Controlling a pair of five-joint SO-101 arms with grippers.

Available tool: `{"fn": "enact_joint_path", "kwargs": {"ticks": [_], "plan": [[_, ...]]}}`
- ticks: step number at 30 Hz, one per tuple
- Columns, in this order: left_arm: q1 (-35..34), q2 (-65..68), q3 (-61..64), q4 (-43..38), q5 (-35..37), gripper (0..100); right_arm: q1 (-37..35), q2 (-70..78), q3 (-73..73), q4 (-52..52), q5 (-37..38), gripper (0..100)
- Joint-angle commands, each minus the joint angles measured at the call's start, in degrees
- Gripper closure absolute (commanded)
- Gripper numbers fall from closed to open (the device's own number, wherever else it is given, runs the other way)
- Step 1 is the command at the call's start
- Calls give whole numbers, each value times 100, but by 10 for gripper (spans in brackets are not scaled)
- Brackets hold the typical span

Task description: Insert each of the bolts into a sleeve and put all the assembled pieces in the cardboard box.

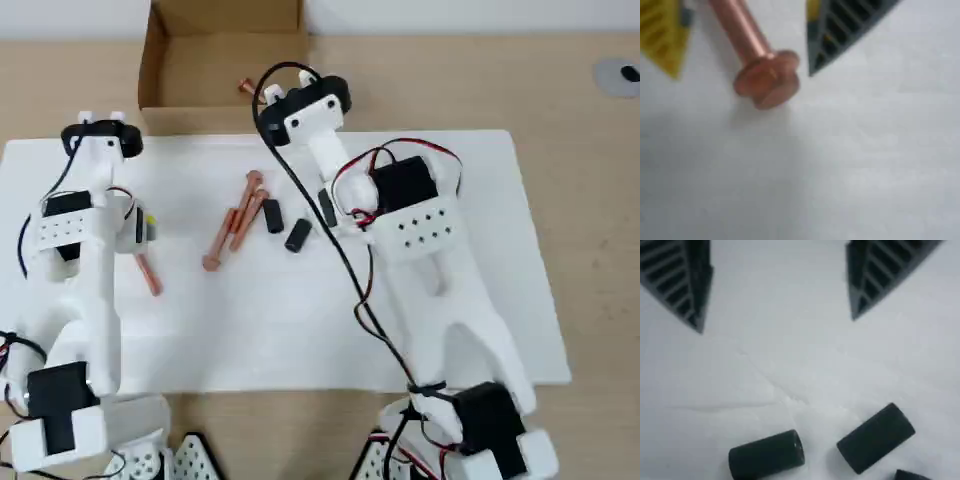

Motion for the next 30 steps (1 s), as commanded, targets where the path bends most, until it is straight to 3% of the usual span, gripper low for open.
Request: {"fn": "enact_joint_path", "kwargs": {"ticks": [1, 5, 12, 15, 22, 30], "plan": [[79, -295, 97, -62, 35, 726, -75, -4, -48, -97, 26, 775], [79, -321, 334, -26, 413, 703, -75, -4, -48, -97, 26, 775], [70, -321, 501, -79, 2752, 704, -75, -4, -40, -97, 26, 775], [53, -321, 527, -404, 3349, 704, -84, -4, -40, -97, 26, 775], [70, -268, 633, -985, 3499, 704, -127, 4, -48, -264, -62, 775], [79, -268, 1125, -1670, 3499, 704, -743, 233, -13, -1169, -2251, 775]]}}
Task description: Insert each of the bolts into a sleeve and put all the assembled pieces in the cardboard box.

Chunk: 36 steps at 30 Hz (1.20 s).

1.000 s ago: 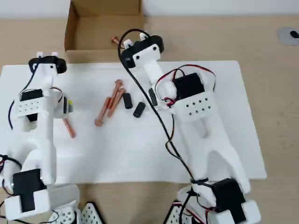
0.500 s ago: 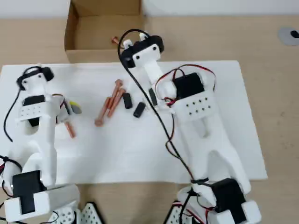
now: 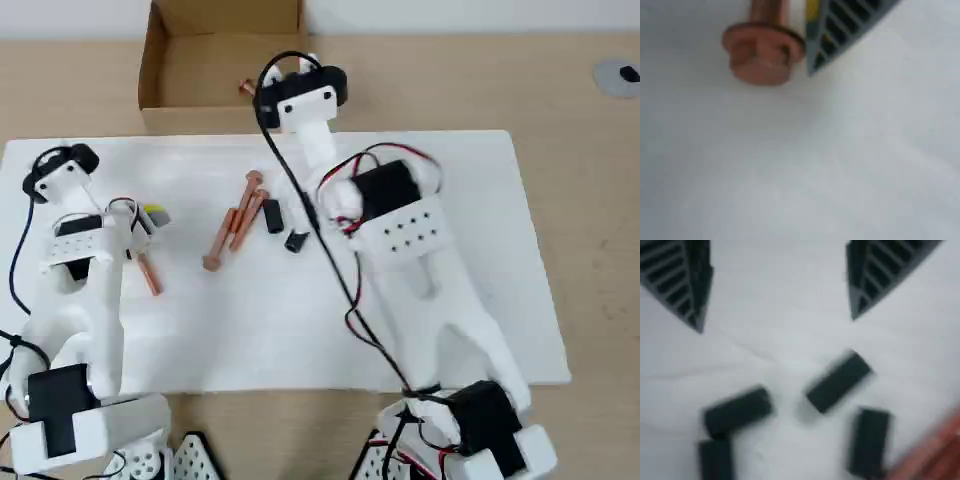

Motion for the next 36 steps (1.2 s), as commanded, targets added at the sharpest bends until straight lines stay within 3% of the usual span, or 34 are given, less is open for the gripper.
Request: {"fn": "enact_joint_path", "kwargs": {"ticks": [1, 9, 15, 26, 36], "plan": [[79, -189, 26, -193, 35, 704, -242, 259, -31, -501, -730, 775], [79, -189, 105, -158, 44, 704, -251, 2334, -743, -686, -765, 779], [79, -189, 105, -97, 44, 704, -321, 3837, -2686, 44, -730, 898], [79, -189, 185, -132, 44, 704, -585, 6132, -6000, 1785, -712, 901], [79, -189, 185, -141, 44, 704, -567, 6941, -7846, 2488, 246, 900]]}}
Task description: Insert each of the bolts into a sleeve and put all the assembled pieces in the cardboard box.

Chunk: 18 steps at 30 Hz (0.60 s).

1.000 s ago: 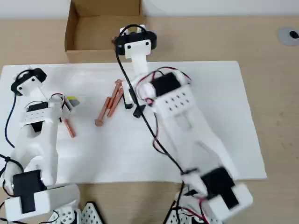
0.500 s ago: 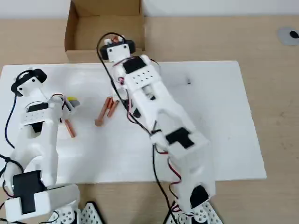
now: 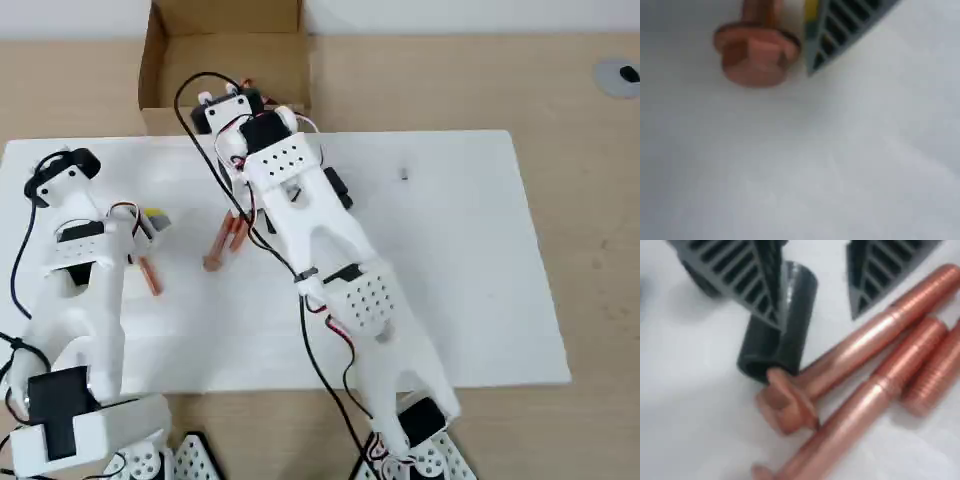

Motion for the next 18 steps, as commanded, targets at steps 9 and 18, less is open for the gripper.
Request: {"fn": "enact_joint_path", "kwargs": {"ticks": [9, 18], "plan": [[79, -163, -9, -9, 62, 704, -22, 13, -549, 132, 360, 900], [79, -163, -9, -18, 62, 704, 268, -40, -136, 141, 510, 808]]}}
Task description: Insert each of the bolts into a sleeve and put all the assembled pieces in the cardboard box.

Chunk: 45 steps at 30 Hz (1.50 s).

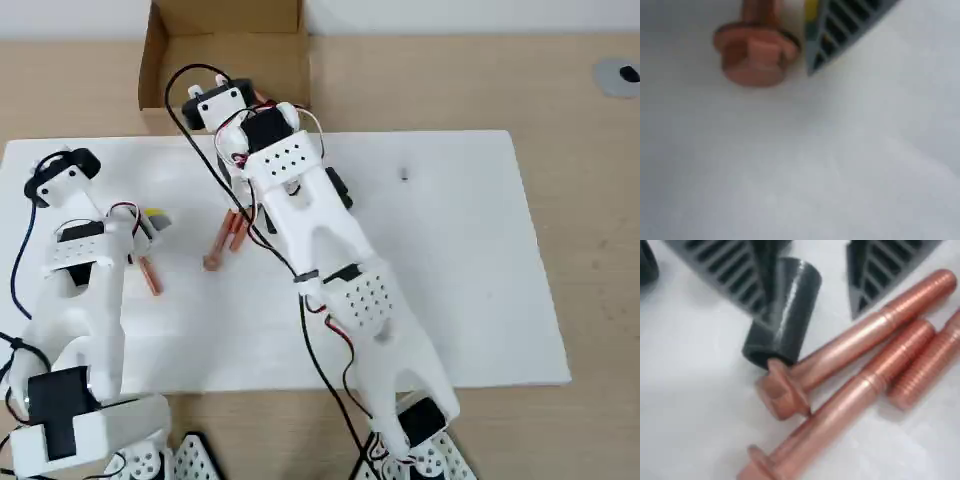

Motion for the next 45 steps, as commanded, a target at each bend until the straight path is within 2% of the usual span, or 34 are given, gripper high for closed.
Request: {"fn": "enact_joint_path", "kwargs": {"ticks": [1, 7, 13, 25, 35, 38, 41, 45], "plan": [[79, -163, -9, -18, 62, 704, 242, -145, 75, 88, 176, 797], [79, -163, 35, -193, 62, 704, 84, -743, 822, 88, 202, 792], [79, -163, 35, -193, 62, 704, 48, -673, 1191, -35, 185, 792], [79, -163, 35, -193, 70, 704, -215, -13, 286, -79, 185, 793], [79, -163, 35, -185, 70, 704, -163, 725, 163, -53, 176, 793], [79, -163, 35, -185, 70, 704, -145, 655, 154, -79, 176, 846], [79, -163, 35, -185, 70, 704, -145, 541, 154, -26, 176, 986], [79, -163, 35, -176, 70, 704, -136, 382, 163, 53, 176, 990]]}}
